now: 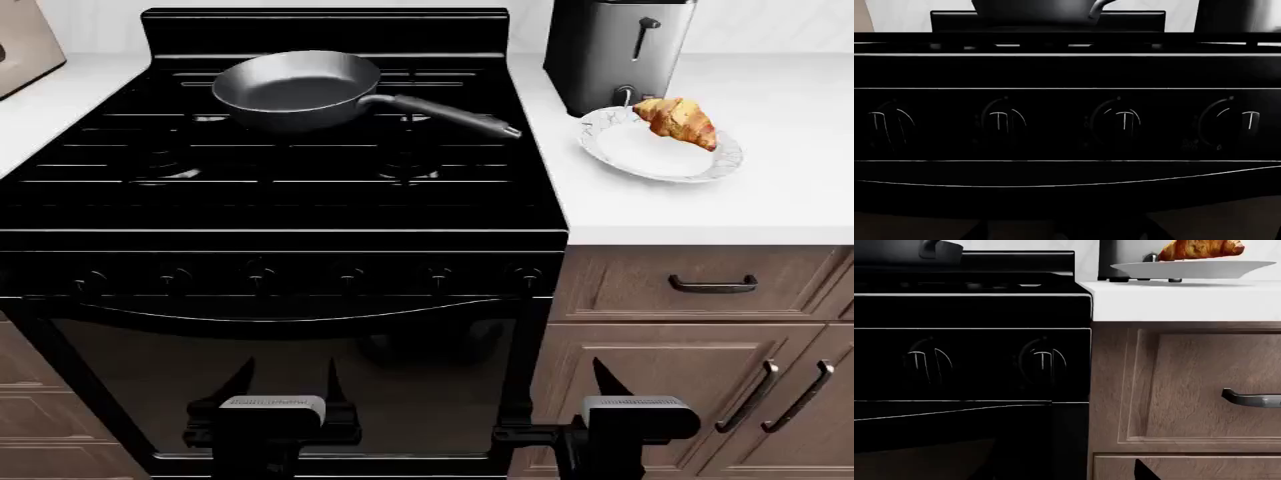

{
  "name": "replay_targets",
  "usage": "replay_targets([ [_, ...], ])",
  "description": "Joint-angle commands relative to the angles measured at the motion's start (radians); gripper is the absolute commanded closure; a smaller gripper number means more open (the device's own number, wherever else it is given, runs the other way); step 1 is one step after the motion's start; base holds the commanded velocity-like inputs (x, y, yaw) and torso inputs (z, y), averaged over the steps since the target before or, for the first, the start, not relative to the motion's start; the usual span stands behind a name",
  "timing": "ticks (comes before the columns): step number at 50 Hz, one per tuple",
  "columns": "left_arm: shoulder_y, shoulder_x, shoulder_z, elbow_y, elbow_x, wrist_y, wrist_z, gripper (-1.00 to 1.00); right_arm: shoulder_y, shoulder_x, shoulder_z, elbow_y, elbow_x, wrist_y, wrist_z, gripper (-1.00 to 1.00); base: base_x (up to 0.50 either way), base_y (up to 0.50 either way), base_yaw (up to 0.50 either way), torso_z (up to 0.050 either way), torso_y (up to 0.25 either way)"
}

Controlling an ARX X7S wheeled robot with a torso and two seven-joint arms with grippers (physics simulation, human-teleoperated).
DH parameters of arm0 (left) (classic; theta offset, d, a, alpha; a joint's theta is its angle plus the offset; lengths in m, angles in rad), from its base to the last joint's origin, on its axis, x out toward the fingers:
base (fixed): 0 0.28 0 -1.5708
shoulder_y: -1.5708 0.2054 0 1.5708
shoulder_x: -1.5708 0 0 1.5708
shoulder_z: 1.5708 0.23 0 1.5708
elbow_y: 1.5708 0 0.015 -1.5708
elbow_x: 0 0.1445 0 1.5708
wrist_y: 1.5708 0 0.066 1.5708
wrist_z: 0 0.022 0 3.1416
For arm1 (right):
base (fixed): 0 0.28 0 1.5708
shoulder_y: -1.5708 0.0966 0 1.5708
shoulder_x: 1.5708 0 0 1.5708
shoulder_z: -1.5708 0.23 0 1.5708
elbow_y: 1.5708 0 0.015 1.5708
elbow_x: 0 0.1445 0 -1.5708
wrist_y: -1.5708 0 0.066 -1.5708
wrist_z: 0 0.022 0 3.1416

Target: Pick the croissant and place it on the pan. Then turn on the stove to warm the croissant.

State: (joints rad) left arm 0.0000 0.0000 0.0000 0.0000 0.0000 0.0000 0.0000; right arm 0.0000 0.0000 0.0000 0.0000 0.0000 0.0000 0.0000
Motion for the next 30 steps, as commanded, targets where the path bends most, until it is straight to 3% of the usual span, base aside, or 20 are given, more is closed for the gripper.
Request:
replay_targets([
  [1, 0.006, -0.016, 0.020, 0.004, -0.014, 0.000, -0.017, -1.00, -0.003, 0.013, -0.019, -0.009, 0.030, 0.003, 0.015, -1.00, 0.00, 0.00, 0.00, 0.000, 0.000],
  [21, 0.008, -0.066, 0.073, 0.021, -0.065, -0.025, -0.052, -1.00, -0.005, 0.061, -0.076, -0.011, 0.073, 0.002, 0.080, -1.00, 0.00, 0.00, 0.00, 0.000, 0.000],
  [30, 0.008, -0.078, 0.090, 0.015, -0.071, -0.011, -0.065, -1.00, -0.003, 0.074, -0.091, -0.008, 0.077, 0.002, 0.099, -1.00, 0.01, -0.37, 0.00, 0.000, 0.000],
])
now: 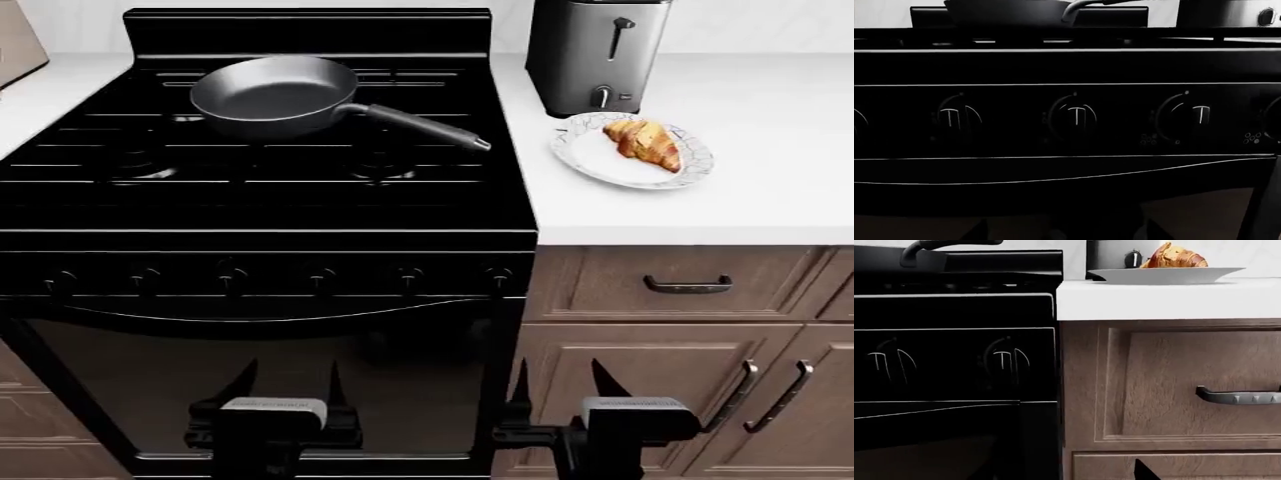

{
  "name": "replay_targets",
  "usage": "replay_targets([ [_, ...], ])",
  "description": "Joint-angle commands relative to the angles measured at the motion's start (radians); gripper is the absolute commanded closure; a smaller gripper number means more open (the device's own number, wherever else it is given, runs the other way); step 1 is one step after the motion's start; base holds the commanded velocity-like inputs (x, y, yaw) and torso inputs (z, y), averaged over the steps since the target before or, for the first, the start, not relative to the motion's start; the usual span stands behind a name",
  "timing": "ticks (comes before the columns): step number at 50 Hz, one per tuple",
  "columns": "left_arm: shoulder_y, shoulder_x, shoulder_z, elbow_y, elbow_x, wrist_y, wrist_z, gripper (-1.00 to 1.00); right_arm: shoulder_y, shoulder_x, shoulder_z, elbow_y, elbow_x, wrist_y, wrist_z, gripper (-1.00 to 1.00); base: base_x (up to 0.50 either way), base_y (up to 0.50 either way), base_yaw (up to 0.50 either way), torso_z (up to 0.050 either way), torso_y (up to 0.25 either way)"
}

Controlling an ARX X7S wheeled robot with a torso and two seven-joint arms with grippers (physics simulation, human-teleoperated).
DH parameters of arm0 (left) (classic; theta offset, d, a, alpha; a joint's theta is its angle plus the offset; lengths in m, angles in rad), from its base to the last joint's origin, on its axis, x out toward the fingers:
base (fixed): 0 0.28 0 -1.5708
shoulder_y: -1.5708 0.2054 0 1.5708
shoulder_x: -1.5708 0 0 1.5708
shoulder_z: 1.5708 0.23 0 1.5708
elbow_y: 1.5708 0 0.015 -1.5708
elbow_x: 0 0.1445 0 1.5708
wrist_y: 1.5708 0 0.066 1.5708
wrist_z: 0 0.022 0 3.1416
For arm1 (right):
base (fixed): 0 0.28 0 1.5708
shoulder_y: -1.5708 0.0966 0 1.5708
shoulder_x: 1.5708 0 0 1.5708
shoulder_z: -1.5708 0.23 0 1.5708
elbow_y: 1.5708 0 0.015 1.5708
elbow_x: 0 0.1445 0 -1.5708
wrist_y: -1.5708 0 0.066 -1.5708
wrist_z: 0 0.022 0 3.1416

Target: Pick the croissant and place it on the pan. Then turn on the stove to warm the croissant.

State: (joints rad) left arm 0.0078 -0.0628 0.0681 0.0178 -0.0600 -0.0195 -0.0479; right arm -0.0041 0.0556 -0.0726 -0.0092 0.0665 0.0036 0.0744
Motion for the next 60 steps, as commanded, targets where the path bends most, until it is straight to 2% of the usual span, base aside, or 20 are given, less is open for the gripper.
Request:
replay_targets([
  [1, 0.000, -0.016, 0.023, -0.002, -0.011, 0.010, -0.018, -1.00, 0.001, 0.020, -0.020, 0.002, 0.009, -0.001, 0.028, -1.00, 0.01, -0.42, 0.00, 0.000, 0.000],
  [27, -0.012, -0.041, 0.051, -0.020, -0.024, 0.022, -0.070, -1.00, 0.006, 0.048, -0.053, 0.007, 0.038, -0.011, 0.061, -1.00, 0.01, -0.42, 0.00, 0.000, 0.000],
  [42, -0.021, -0.055, 0.066, -0.028, -0.027, 0.031, -0.093, -1.00, 0.003, 0.058, -0.067, -0.003, 0.049, -0.037, 0.081, -1.00, 0.00, -0.01, 0.00, 0.000, 0.000],
  [60, -0.012, -0.075, 0.085, -0.001, -0.049, 0.030, -0.095, -1.00, 0.003, 0.080, -0.096, -0.015, 0.049, -0.038, 0.088, -1.00, 0.00, 0.00, 0.00, 0.049, 0.004],
])
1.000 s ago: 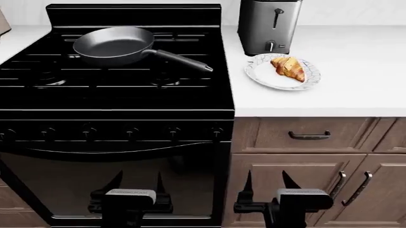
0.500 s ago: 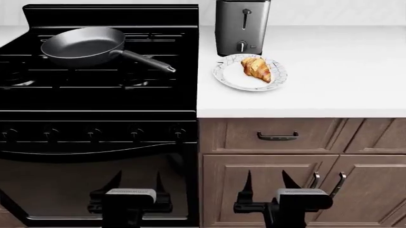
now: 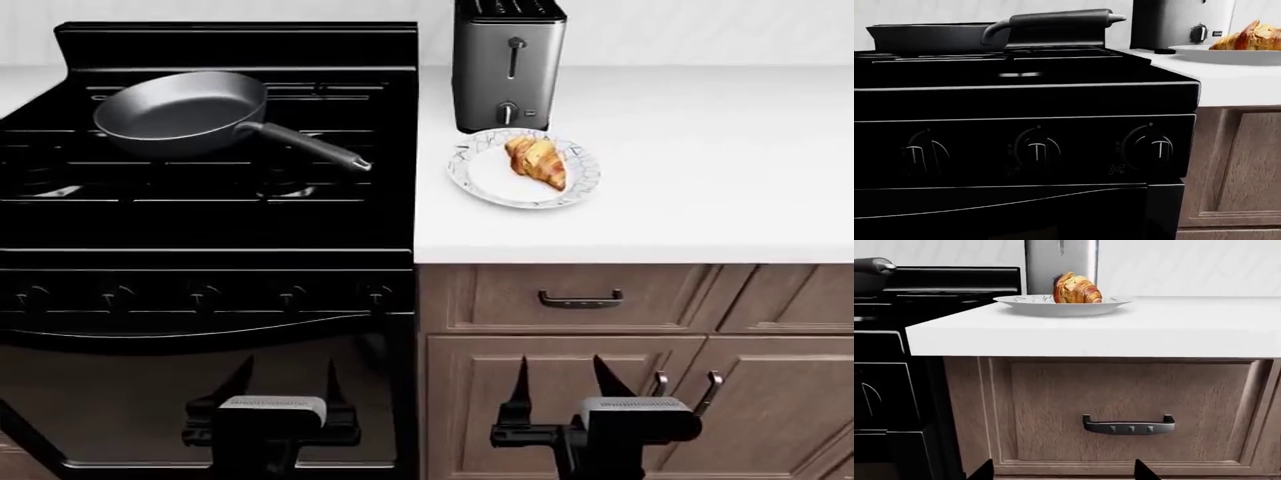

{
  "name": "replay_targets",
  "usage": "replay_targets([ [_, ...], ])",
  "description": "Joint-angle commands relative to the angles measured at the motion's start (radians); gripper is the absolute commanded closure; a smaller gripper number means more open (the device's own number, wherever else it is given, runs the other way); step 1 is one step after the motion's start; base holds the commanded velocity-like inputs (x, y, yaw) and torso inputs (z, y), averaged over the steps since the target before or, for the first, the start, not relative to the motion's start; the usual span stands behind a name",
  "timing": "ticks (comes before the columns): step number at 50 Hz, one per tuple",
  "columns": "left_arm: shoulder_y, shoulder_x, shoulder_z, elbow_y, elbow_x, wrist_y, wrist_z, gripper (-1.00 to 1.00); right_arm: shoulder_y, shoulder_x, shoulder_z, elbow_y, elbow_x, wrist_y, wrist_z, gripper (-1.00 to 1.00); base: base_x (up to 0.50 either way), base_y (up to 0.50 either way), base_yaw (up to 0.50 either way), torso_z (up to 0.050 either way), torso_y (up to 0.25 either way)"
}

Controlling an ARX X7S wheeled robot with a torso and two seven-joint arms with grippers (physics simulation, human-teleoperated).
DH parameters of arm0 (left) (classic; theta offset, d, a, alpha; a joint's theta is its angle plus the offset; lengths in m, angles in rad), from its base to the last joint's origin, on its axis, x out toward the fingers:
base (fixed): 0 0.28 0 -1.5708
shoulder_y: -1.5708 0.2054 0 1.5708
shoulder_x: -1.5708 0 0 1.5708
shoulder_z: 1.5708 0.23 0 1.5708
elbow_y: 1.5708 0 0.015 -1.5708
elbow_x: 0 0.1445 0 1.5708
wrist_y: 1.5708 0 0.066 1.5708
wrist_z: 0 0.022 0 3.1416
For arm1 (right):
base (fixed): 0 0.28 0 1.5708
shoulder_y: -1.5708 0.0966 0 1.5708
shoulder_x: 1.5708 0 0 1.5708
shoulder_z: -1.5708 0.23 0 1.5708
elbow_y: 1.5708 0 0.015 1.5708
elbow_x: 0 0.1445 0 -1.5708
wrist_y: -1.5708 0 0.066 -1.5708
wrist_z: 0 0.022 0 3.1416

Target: Pick the croissant and place it on the pan. Then turn on the stove to warm the croissant.

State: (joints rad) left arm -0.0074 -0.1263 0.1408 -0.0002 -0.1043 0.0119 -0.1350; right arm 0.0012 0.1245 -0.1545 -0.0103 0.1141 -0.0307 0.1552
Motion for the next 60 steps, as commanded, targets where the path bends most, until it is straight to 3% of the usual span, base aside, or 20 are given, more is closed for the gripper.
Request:
replay_targets([
  [1, 0.004, -0.013, 0.014, 0.020, -0.006, -0.005, -0.007, -1.00, -0.002, 0.012, -0.015, -0.014, 0.002, -0.005, 0.008, -1.00, 0.00, 0.00, 0.00, 0.050, 0.004],
  [13, 0.016, -0.046, 0.004, 0.200, -0.073, -0.131, -0.005, -1.00, -0.017, 0.044, -0.023, -0.171, 0.009, 0.097, 0.028, -1.00, 0.00, 0.00, 0.00, 0.050, 0.006],
  [17, 0.022, -0.063, -0.003, 0.314, -0.169, -0.304, 0.004, -1.00, -0.030, 0.060, -0.002, -0.278, 0.089, 0.144, 0.004, -1.00, 0.00, 0.00, 0.00, 0.050, 0.015],
  [22, 0.008, -0.075, -0.016, 0.376, -0.205, -0.387, -0.017, -1.00, -0.043, 0.088, 0.030, -0.391, 0.156, 0.216, 0.016, -1.00, 0.00, 0.00, 0.00, 0.050, 0.015],
  [28, -0.038, -0.116, -0.018, 0.478, -0.235, -0.517, -0.033, -1.00, -0.041, 0.160, 0.024, -0.547, 0.146, 0.379, 0.044, -1.00, 0.00, 0.00, 0.00, 0.048, 0.015],
  [33, -0.072, -0.127, -0.070, 0.562, -0.340, -0.676, -0.057, -1.00, -0.018, 0.193, 0.038, -0.664, 0.176, 0.516, 0.067, -1.00, 0.00, 0.00, 0.00, 0.007, 0.006],
  [36, -0.105, -0.166, -0.088, 0.675, -0.421, -0.775, -0.045, -1.00, 0.028, 0.219, 0.077, -0.745, 0.285, 0.613, 0.042, -1.00, 0.00, 0.00, 0.00, 0.000, 0.000],
  [38, -0.111, -0.160, -0.114, 0.684, -0.435, -0.759, -0.046, -1.00, 0.059, 0.231, 0.087, -0.782, 0.287, 0.677, 0.073, -1.00, 0.00, 0.00, 0.00, 0.000, 0.000],
  [44, -0.227, -0.184, -0.215, 0.724, -0.636, -0.943, -0.066, -1.00, 0.185, 0.276, 0.113, -0.856, 0.398, 0.880, 0.083, -1.00, 0.00, 0.00, 0.00, 0.000, 0.000],
  [48, -0.297, -0.217, -0.214, 0.747, -0.645, -0.986, -0.083, -1.00, 0.283, 0.260, 0.208, -0.877, 0.566, 1.010, 0.084, -1.00, 0.00, 0.00, 0.00, 0.000, 0.000],
  [49, -0.317, -0.221, -0.223, 0.751, -0.685, -1.022, -0.083, -1.00, 0.317, 0.263, 0.233, -0.881, 0.605, 1.054, 0.096, -1.00, 0.00, 0.00, 0.00, 0.000, 0.000],
  [50, -0.364, -0.193, -0.294, 0.719, -0.821, -1.125, -0.130, -1.00, 0.355, 0.269, 0.257, -0.883, 0.656, 1.102, 0.100, -1.00, 0.00, 0.00, 0.00, 0.000, 0.000],
  [52, -0.412, -0.193, -0.313, 0.705, -0.845, -1.157, -0.161, -1.00, 0.414, 0.261, 0.325, -0.889, 0.793, 1.190, 0.114, -1.00, 0.00, 0.00, 0.00, 0.000, 0.000],
  [55, -0.475, -0.215, -0.319, 0.713, -0.928, -1.234, -0.170, -1.00, 0.547, 0.243, 0.437, -0.874, 1.028, 1.354, 0.250, -1.00, 0.00, 0.00, 0.00, 0.000, 0.000],
  [58, -0.537, -0.227, -0.313, 0.717, -0.939, -1.278, -0.214, -1.00, 0.660, 0.257, 0.449, -0.848, 1.211, 1.489, 0.394, -1.00, 0.00, 0.00, 0.00, 0.000, 0.000],
  [60, -0.582, -0.208, -0.367, 0.696, -1.031, -1.339, -0.271, -1.00, 0.715, 0.261, 0.449, -0.822, 1.308, 1.525, 0.482, -1.00, 0.00, 0.00, 0.00, 0.000, 0.000],
])
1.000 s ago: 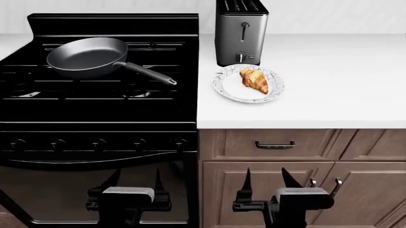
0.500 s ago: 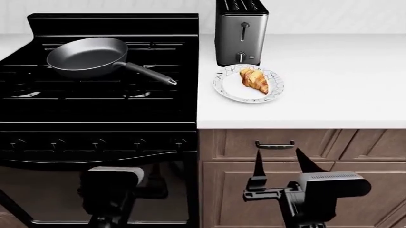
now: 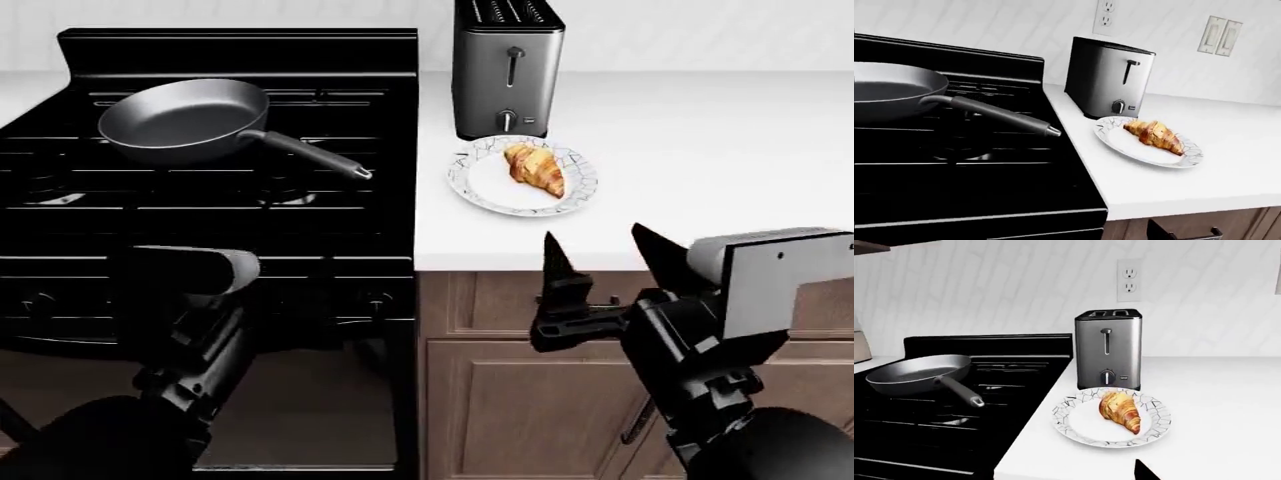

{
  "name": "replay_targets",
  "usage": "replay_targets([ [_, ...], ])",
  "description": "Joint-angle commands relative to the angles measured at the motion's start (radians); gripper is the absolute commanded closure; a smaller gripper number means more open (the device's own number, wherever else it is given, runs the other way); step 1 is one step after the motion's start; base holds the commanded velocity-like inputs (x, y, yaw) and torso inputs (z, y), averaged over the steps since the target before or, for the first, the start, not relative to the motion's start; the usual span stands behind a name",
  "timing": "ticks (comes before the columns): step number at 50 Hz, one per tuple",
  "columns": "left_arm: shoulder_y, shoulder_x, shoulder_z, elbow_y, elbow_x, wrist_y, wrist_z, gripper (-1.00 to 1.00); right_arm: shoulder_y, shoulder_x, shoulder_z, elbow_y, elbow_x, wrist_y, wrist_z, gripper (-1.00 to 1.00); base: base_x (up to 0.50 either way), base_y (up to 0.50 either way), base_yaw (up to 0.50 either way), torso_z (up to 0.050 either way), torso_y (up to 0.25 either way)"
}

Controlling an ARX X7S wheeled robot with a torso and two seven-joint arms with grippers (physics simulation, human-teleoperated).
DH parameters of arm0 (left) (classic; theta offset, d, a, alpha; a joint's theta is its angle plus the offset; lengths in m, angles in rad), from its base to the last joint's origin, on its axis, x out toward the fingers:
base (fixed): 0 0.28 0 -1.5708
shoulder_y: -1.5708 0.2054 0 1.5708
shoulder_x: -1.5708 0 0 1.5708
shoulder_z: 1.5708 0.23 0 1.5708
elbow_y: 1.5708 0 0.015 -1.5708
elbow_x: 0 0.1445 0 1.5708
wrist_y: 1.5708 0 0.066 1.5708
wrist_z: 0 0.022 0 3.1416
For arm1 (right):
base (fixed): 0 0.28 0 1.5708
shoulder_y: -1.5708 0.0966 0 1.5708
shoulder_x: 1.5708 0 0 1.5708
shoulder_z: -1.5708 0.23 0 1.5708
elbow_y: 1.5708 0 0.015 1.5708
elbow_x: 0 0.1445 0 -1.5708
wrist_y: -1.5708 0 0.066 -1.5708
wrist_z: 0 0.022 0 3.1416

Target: Pick the croissant and place it on the pan. Then turn on the stove to warm the croissant.

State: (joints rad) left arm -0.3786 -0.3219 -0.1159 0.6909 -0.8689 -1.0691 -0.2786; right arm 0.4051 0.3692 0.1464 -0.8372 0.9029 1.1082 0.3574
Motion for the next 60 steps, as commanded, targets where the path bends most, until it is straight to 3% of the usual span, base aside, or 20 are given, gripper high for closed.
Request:
replay_targets([
  [1, -0.214, -0.023, -0.096, 0.016, -0.248, -0.244, -0.114, -1.00, 0.323, 0.020, 0.142, 0.011, 0.541, 0.393, 0.299, -1.00, 0.00, 0.00, 0.00, 0.000, 0.000],
  [8, -0.268, -0.020, -0.140, -0.032, -0.330, -0.290, -0.167, -1.00, 0.410, 0.082, 0.087, 0.129, 0.800, 0.364, 0.532, -1.00, 0.00, 0.00, 0.00, 0.000, 0.000],
  [12, -0.335, -0.020, -0.176, -0.057, -0.425, -0.340, -0.239, -1.00, 0.440, 0.118, 0.045, 0.144, 0.847, 0.349, 0.614, -1.00, 0.00, 0.00, 0.00, 0.000, 0.000],
  [23, -0.366, -0.052, -0.163, -0.065, -0.476, -0.355, -0.267, -1.00, 0.517, 0.182, -0.077, 0.190, 0.963, 0.297, 0.773, -1.00, 0.00, 0.00, 0.00, 0.000, 0.000],
  [31, -0.352, -0.066, -0.123, -0.073, -0.432, -0.326, -0.229, -1.00, 0.525, 0.200, -0.101, 0.188, 0.970, 0.284, 0.796, -1.00, 0.02, 0.00, 0.00, 0.000, 0.000],
  [60, -0.342, -0.099, -0.099, -0.055, -0.435, -0.279, -0.217, -1.00, 0.574, 0.233, -0.194, 0.229, 0.986, 0.256, 0.827, -1.00, 0.50, 0.00, 0.00, 0.000, 0.000],
])
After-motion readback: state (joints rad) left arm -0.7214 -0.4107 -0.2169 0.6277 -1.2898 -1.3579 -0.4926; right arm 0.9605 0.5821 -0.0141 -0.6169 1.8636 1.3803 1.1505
